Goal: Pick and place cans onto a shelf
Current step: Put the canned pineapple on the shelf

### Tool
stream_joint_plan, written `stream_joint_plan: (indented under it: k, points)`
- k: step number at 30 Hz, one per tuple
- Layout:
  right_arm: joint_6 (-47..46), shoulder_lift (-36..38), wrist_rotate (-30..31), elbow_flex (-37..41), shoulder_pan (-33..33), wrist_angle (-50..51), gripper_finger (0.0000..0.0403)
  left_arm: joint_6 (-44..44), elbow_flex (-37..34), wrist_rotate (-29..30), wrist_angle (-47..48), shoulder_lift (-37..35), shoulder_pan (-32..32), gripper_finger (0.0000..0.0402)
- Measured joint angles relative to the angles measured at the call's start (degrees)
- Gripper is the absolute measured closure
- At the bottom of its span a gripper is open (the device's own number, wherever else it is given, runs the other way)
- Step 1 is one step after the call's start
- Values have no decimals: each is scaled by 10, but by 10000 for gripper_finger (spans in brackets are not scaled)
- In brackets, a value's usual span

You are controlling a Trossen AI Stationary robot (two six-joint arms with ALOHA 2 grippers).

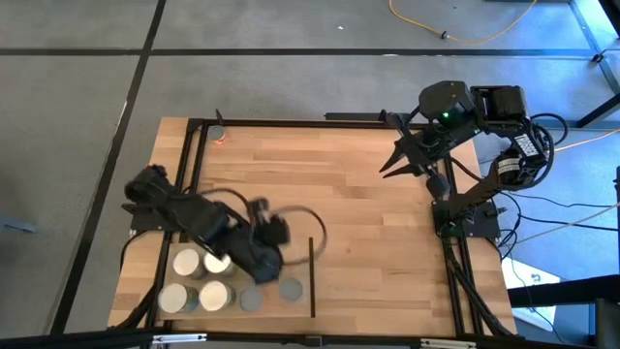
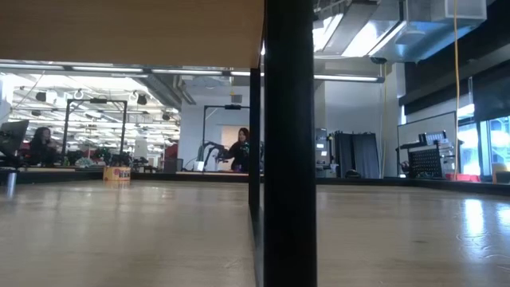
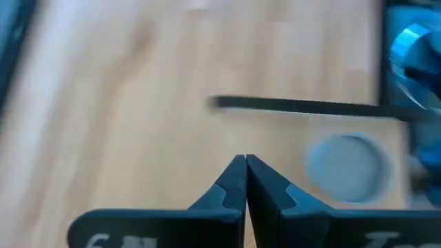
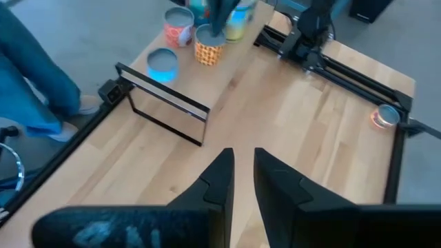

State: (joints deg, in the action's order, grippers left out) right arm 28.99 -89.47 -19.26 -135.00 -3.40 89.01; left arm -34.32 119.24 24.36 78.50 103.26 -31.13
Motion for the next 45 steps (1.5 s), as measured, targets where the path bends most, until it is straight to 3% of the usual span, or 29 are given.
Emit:
stream_joint_plan:
  k: [4, 6, 14, 20, 30, 34, 40, 45]
  points:
    - [-2, 0, 10, 0, 0, 0, 344, -127, 0, 53, 113, -37, 19, 401]
    - [-2, 0, 12, 0, 0, -2, 344, -158, -9, 78, 113, -56, 34, 401]
    - [-2, 0, 59, 0, 0, -42, 344, -136, -66, 138, 116, -161, 133, 401]
    - [-2, -1, 87, 0, 0, -66, 344, -120, -167, 147, 116, -276, 253, 401]
    - [-41, -6, 188, 4, -4, -90, 344, -146, -302, 85, 115, -385, 465, 393]
    - [-45, -14, 228, 24, -33, -93, 344, -110, -336, 48, 115, -384, 523, 380]
    - [-49, -19, 228, 60, -87, -127, 344, -29, -361, 0, 74, -364, 610, 356]
    - [-50, -19, 218, 79, -123, -160, 344, -20, -370, -63, 55, -333, 692, 346]
